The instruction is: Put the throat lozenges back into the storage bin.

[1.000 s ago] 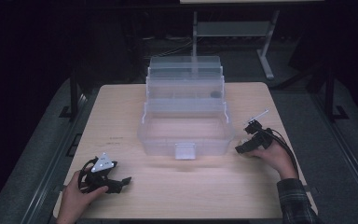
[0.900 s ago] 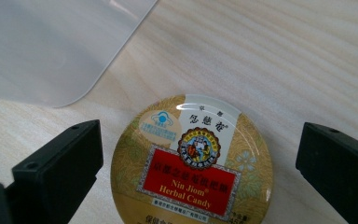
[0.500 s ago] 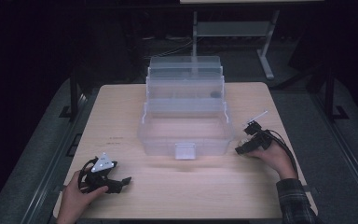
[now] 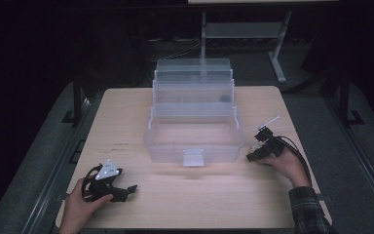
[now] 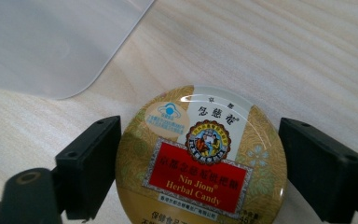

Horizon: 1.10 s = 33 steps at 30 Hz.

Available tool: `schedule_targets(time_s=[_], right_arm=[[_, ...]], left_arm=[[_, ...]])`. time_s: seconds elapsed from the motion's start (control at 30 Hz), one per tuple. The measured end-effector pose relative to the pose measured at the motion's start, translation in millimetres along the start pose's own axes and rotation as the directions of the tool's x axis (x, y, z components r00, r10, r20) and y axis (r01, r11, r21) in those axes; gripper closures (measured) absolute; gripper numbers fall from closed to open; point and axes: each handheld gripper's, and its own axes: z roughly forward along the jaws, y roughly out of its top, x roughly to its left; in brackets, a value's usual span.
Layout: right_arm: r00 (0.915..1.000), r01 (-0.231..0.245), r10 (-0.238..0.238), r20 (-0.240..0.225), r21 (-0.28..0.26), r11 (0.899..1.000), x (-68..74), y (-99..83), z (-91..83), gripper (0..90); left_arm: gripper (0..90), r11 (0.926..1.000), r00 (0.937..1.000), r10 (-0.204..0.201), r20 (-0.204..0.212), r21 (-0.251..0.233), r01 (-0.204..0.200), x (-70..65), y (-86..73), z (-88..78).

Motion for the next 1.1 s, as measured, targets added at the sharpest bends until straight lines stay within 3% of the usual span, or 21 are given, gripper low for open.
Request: schedule_targets(time_s=[0.67, 1.1], right_arm=[[1.0000, -0.003, 0.003, -0.005, -0.016, 1.000, -0.1, -0.9, -8.5, 19.9], [0.9999, 0.002, -0.003, -0.012, -0.042, 0.999, 2.1, -0.1, -24.4, 19.9]], left_arm=[[11.9, 1.0000, 1.0000, 0.000, 0.000, 0.000, 0.000, 0.0, 0.0, 0.0], [11.9, 1.0000, 1.0000, 0.000, 0.000, 0.000, 0.000, 0.0, 0.0, 0.0]])
